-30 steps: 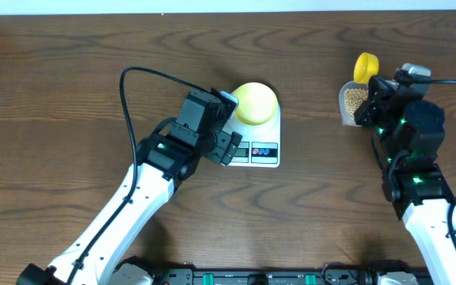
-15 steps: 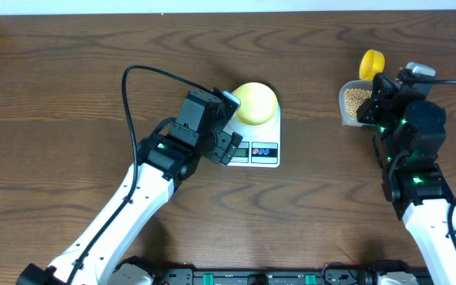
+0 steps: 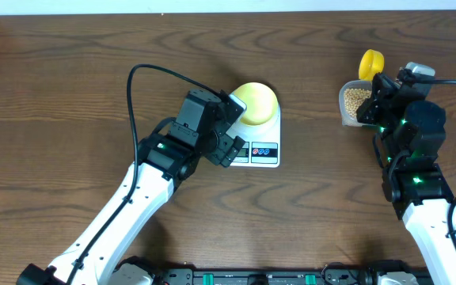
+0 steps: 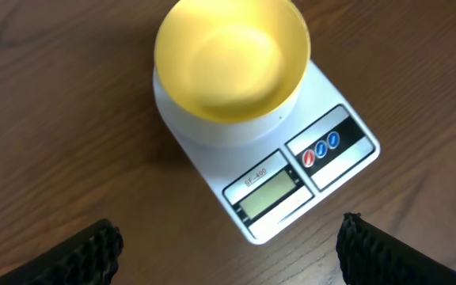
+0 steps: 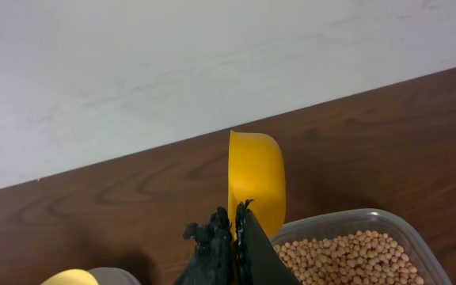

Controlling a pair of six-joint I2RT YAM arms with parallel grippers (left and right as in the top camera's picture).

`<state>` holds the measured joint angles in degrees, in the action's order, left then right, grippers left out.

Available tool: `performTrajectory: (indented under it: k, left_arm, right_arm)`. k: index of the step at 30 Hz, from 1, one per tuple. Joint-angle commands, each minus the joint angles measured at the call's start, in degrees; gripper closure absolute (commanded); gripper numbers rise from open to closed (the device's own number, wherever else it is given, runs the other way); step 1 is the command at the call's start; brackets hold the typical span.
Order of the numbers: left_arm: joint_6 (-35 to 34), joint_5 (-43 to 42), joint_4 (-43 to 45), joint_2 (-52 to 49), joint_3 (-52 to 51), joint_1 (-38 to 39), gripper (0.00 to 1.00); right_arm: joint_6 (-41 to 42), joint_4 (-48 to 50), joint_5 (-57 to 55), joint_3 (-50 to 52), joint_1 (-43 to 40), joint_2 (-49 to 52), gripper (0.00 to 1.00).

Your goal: Scoop item into bowl and weigh 50g on scale

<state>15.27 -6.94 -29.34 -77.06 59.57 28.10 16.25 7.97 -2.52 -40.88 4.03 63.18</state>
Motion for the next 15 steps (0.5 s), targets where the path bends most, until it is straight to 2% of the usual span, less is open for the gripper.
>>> performTrajectory:
  k: [1, 4, 15]
  left_arm:
    - [3.34, -7.54, 0.92, -0.26, -0.55, -1.99, 0.12]
    - [3.78, -13.20, 1.86, -0.26, -0.55, -4.42, 0.12]
    - [5.66, -18.56, 1.95, -0.26, -0.55, -9.27, 0.11]
  right_arm:
    - [-0.44, 0.15, 0.13, -1.49, -0.42, 0.15, 0.99]
    - [-0.44, 0.13, 0.11, -1.49, -0.42, 0.15, 0.99]
    - [-0.42, -0.04, 0.15, -1.49, -0.42, 0.15, 0.99]
